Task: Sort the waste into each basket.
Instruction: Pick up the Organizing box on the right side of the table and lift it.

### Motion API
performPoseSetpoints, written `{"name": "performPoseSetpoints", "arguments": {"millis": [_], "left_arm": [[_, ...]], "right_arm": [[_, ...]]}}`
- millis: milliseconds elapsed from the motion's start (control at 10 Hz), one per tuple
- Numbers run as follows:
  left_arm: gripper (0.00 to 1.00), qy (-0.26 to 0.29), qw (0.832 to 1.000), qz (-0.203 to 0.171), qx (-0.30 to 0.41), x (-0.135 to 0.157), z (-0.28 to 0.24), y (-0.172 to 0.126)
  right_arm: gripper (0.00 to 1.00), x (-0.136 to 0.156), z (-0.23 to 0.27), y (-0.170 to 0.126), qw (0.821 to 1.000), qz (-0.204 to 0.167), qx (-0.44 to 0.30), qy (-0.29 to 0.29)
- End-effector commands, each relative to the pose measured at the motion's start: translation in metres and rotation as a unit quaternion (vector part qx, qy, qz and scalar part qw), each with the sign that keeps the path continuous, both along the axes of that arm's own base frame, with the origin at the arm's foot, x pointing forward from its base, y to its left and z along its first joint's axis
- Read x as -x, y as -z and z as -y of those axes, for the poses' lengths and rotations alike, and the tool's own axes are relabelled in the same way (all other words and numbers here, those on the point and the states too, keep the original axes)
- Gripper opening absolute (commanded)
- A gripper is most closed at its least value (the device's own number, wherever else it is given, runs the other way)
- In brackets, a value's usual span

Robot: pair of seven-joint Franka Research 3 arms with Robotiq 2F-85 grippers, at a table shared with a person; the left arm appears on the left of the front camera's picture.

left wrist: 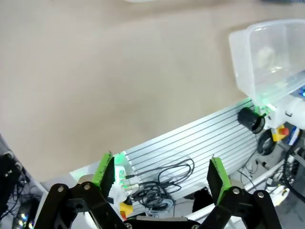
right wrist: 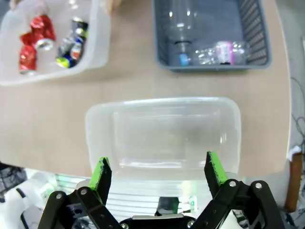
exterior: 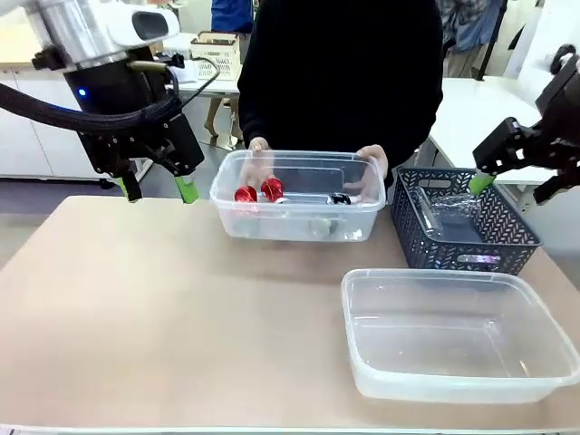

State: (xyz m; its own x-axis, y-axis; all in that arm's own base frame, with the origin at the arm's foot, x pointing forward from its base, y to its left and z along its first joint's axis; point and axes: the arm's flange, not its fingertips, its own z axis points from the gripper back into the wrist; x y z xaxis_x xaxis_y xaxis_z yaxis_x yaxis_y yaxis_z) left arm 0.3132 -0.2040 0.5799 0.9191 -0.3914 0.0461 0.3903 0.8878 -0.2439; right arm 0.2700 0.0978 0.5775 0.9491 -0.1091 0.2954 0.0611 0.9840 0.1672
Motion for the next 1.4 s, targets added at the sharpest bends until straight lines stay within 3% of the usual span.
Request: {"name": "performPoseSetpoints", "arguments": {"millis": [0,100,300,400,500,600,800,900,1100,1200,1300], "left_arm": [[1.00,-0.005,1.000,-0.028,-0.001,-0.002,0.045,0.016],[1.00,-0.094,0.993,-0.077,-0.001,0.007,0.103,0.042],[1.00,-0.071,0.985,-0.151,-0.031,0.044,0.191,0.090],[1.00,-0.069,0.986,-0.149,-0.039,0.056,0.218,0.110],[1.00,-0.094,0.983,-0.151,-0.037,0.061,0.234,0.120],[1.00,-0.068,0.986,-0.144,-0.040,0.075,0.197,0.109],[1.00,-0.068,0.986,-0.144,-0.040,0.075,0.197,0.109],[1.00,-0.073,0.984,-0.160,-0.039,0.078,0.226,0.126],[1.00,-0.148,0.980,-0.088,-0.094,0.073,0.247,0.146],[1.00,-0.186,0.978,-0.037,-0.087,0.063,0.259,0.154],[1.00,-0.204,0.976,-0.001,-0.076,0.054,0.269,0.163]], "right_arm": [[1.00,-0.003,-0.001,0.026,0.998,-0.008,0.067,0.011],[1.00,0.001,0.023,0.058,0.993,-0.017,0.110,-0.026],[1.00,0.010,0.070,0.112,0.981,-0.086,0.174,-0.006],[1.00,0.017,0.076,0.134,0.976,-0.112,0.179,-0.054],[1.00,0.019,0.079,0.145,0.972,-0.136,0.179,-0.064],[1.00,-0.007,0.056,0.088,0.981,-0.092,0.168,-0.007],[1.00,-0.007,0.056,0.088,0.981,-0.092,0.168,-0.007],[1.00,-0.011,0.064,0.096,0.978,-0.116,0.173,-0.024],[1.00,-0.028,0.059,0.155,0.956,-0.203,0.191,-0.086],[1.00,-0.027,0.061,0.171,0.947,-0.233,0.202,-0.092],[1.00,-0.027,0.061,0.180,0.947,-0.238,0.192,-0.102]]}}
